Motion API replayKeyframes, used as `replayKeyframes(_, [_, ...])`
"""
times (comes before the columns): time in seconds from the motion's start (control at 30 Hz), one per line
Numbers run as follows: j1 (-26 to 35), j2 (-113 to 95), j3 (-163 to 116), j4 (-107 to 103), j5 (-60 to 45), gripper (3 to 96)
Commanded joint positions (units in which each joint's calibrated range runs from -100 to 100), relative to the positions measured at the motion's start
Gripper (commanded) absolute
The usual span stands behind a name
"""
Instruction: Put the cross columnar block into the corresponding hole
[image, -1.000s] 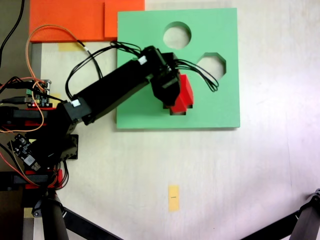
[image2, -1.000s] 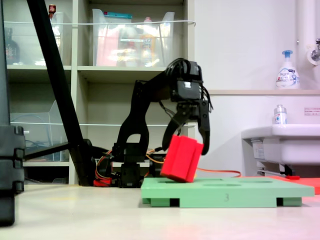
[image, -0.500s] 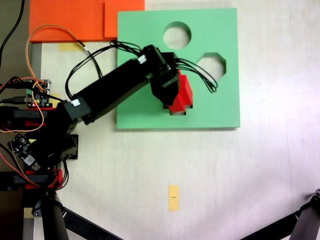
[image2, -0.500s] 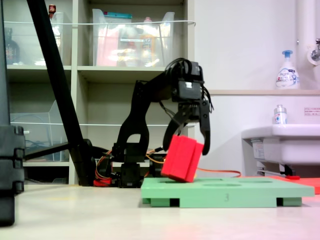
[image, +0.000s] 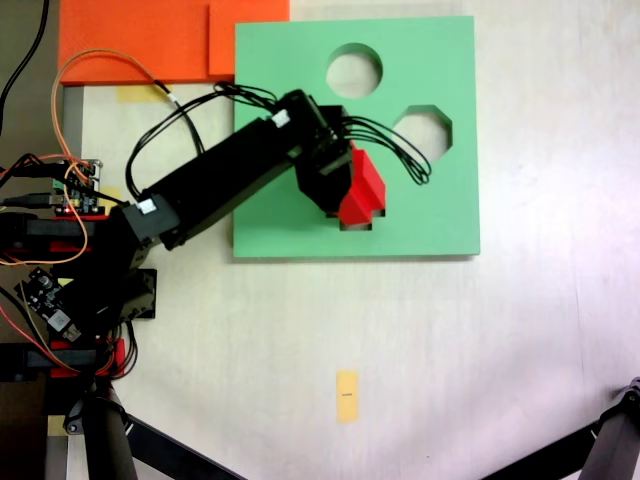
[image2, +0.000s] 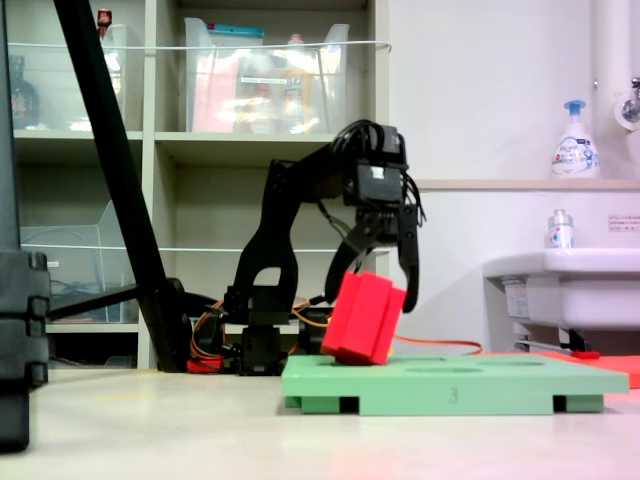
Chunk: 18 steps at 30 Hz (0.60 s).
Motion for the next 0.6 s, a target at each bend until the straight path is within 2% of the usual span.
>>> replayKeyframes(0.03, [0.15, -5.16, 0.14, -1.17, 0.34, 39.6])
replayKeyframes(0.6, [-0.1, -4.32, -1.65, -1.17, 0.59, 39.6])
